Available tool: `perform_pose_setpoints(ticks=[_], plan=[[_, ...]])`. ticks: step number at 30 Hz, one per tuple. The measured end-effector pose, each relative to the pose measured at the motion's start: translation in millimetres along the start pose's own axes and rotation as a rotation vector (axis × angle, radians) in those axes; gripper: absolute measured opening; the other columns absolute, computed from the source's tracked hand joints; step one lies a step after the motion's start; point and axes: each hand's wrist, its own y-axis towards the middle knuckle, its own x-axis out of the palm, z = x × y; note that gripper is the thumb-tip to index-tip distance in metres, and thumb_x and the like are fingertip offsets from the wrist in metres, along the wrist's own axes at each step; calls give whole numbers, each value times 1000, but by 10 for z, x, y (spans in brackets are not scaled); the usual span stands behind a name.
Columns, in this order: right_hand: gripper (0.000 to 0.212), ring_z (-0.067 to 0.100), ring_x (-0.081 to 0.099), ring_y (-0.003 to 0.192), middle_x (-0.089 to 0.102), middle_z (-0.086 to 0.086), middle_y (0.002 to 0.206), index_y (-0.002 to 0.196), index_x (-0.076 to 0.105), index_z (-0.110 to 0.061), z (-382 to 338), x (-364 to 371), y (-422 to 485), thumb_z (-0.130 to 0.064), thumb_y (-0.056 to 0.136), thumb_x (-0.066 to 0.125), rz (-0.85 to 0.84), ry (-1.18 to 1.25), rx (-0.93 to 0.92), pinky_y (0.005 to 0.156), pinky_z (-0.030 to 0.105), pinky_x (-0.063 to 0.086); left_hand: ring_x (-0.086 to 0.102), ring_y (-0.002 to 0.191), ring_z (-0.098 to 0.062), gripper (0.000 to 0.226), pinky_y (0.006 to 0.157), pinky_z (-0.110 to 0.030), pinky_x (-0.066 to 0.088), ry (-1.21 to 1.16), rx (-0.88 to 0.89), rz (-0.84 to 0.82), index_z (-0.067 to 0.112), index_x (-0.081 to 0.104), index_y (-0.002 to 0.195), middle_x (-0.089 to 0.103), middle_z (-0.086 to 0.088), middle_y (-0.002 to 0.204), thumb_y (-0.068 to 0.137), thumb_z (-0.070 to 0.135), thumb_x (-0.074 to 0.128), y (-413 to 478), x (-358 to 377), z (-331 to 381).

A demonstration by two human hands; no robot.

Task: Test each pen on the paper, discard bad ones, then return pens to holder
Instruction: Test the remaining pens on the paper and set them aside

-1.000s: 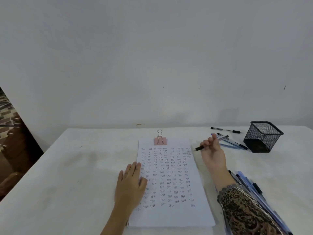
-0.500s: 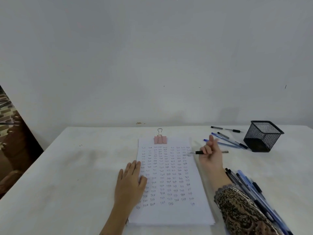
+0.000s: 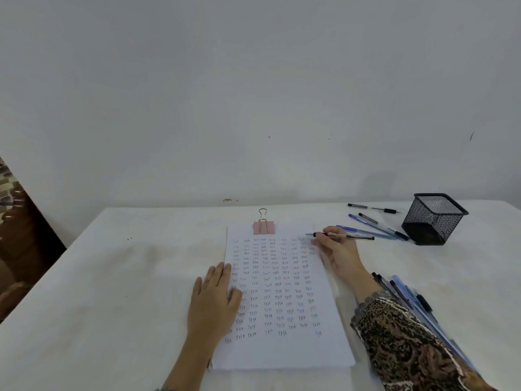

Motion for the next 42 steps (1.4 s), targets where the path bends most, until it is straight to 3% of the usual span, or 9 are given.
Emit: perform_pose_setpoints(ticks=[4,7,13,21,23,26,28,33,42], plan=[[52,6,28,41,31,-11,46,58,27,-19,101,54,5,22,79,50,34,-240,-84,41,15,27,1,143,-8,89,115,-30,-4,-9,2,2,23,8,147,7,7,155,65,53,-6,0,-15,-3],[59,4,14,45,20,-15,48,56,18,-24,138,104,-20,26,71,47,40,-341,-158,42,13,20,1,143,-8,95,115,-29,-4,0,1,6,23,9,147,7,8,155,59,54,-10,7,-8,7],[56,3,16,44,22,-15,47,52,20,-23,131,133,-64,21,70,50,30,-490,-175,44,14,19,3,143,-9,95,115,-29,-3,9,4,16,23,10,147,8,8,155,59,53,-10,5,10,-5],[53,6,17,49,18,0,59,53,19,-20,117,151,-92,19,70,52,60,-537,-220,58,12,25,3,143,-9,86,115,-29,-3,-15,7,15,23,11,147,9,7,155,68,53,-4,-3,5,-12],[54,5,17,47,20,-2,58,51,19,-20,96,160,-98,19,70,52,28,-550,-204,52,14,23,3,143,-8,81,115,-29,-3,-13,4,17,23,10,147,9,7,155,72,51,-1,0,5,-13],[53,5,18,41,22,-14,47,52,20,-20,83,150,-107,19,70,51,49,-555,-204,45,14,21,3,143,-9,93,115,-29,-3,-9,8,19,23,11,147,10,7,155,62,54,-8,-5,11,-15],[54,4,20,41,23,-14,43,51,20,-21,93,139,-113,19,70,51,87,-548,-211,45,14,23,4,143,-9,94,115,-29,-3,-19,7,22,23,11,147,10,7,155,60,54,-9,-7,10,-15],[53,4,20,42,22,-4,57,52,20,-19,70,171,-144,19,70,52,78,-565,-239,45,11,22,4,143,-9,93,115,-30,-2,-18,13,26,22,12,147,11,6,155,61,54,-8,-2,14,-16],[53,5,20,40,23,-11,49,51,20,-19,66,149,-133,17,71,52,81,-588,-229,43,10,22,4,143,-9,94,115,-29,-2,-18,14,27,22,13,147,11,7,155,61,53,-8,-5,6,-16]])
